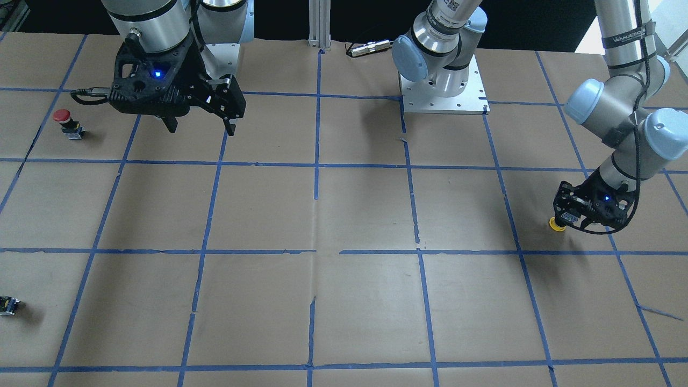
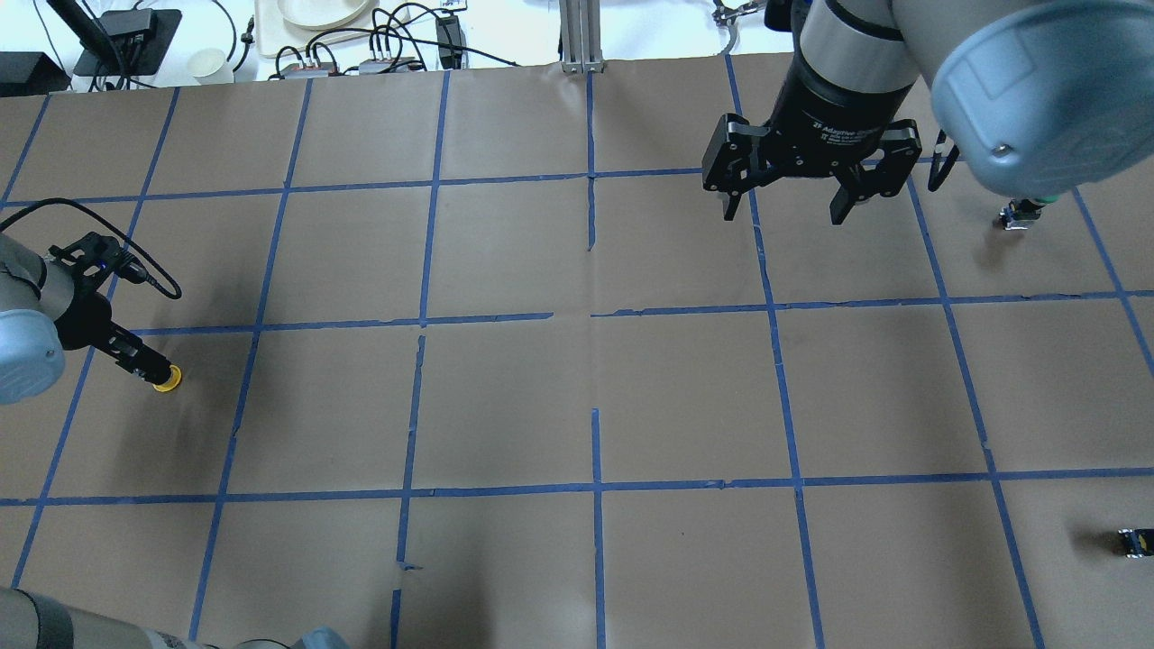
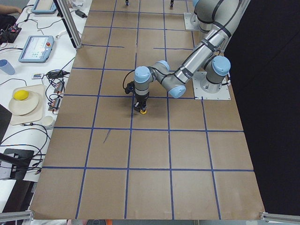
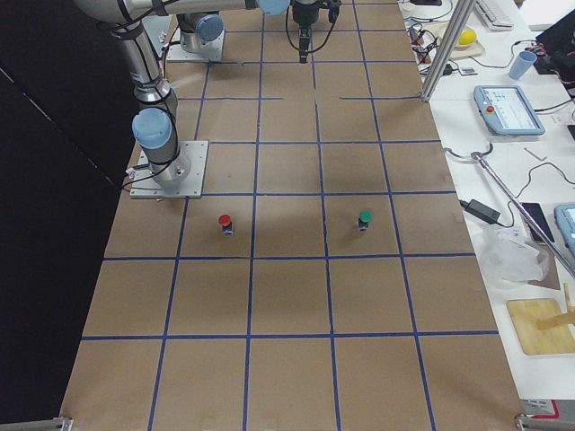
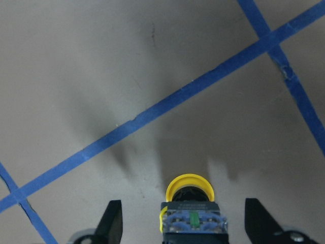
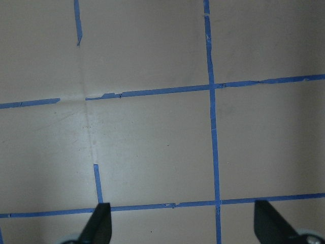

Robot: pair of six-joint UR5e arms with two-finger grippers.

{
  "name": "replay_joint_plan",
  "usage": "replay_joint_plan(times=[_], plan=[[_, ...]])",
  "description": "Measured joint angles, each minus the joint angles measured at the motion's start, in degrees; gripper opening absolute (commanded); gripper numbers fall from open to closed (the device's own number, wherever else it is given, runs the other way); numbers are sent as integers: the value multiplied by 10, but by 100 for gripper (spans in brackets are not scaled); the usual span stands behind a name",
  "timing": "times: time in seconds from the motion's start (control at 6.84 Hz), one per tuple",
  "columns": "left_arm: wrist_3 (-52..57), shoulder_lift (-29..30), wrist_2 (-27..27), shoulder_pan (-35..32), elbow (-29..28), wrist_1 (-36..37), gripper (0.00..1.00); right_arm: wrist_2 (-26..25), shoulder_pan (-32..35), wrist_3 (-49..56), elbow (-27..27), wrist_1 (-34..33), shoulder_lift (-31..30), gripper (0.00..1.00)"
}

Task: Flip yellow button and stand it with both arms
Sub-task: 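Close the left gripper on the yellow button's base, then lift the yellow button and carry it toward the right gripper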

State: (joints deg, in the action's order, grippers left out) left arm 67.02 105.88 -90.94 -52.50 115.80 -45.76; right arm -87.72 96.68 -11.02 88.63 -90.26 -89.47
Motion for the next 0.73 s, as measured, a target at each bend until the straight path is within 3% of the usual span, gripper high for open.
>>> replay_joint_plan(times=[0.15,0.44,0.73], plan=[[-3,-3,0,-1,1,-4,13,0,0,0,0,0,0,100],[-5,-18,3,-3,-6,-38,9,0,0,2,0,0,0,100],[-40,-38,18,-16,-34,-130,7,0,-1,3,0,0,0,100]])
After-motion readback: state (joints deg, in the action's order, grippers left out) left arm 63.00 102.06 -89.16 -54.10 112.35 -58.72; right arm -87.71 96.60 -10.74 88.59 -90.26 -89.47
